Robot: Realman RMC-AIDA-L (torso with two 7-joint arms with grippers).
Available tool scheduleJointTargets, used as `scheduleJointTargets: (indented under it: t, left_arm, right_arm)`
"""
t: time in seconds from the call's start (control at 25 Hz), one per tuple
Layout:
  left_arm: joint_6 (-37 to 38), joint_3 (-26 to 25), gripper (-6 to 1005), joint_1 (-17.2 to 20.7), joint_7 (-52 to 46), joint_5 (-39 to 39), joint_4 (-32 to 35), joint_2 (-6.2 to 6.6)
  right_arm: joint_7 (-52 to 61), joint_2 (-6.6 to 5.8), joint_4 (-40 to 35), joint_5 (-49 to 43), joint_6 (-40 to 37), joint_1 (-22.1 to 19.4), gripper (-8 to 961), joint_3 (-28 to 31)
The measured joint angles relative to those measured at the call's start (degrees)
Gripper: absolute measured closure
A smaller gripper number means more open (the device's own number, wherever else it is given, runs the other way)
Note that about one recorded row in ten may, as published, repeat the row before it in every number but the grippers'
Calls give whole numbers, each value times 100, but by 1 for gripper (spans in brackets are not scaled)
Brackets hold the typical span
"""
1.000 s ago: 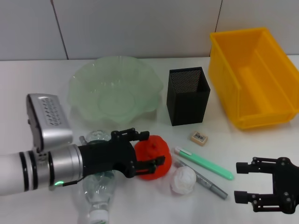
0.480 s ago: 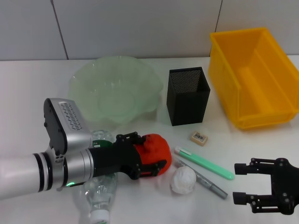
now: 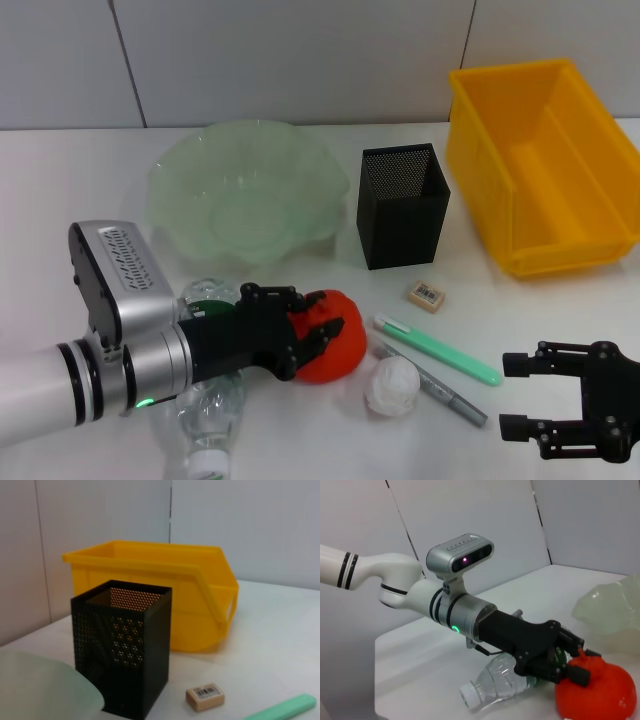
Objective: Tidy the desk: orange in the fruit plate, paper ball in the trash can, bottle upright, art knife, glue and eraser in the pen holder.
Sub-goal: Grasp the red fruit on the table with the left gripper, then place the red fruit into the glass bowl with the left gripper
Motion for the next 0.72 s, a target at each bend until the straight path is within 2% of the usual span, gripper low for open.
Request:
scheduleJointTargets:
  t: [0.16, 0.44, 0.72]
  left_arm:
    - [-36, 129, 701, -12, 0, 0, -14, 0]
    - [105, 111, 779, 17, -37, -20, 62, 16]
    - [413, -171, 812, 106, -331, -5, 453, 71]
  right_arm:
    - [7, 0, 0, 0, -21, 6, 252, 0]
    - [9, 0, 31, 3, -7, 16, 254, 0]
    - [10, 0, 32, 24, -36, 25, 256, 2]
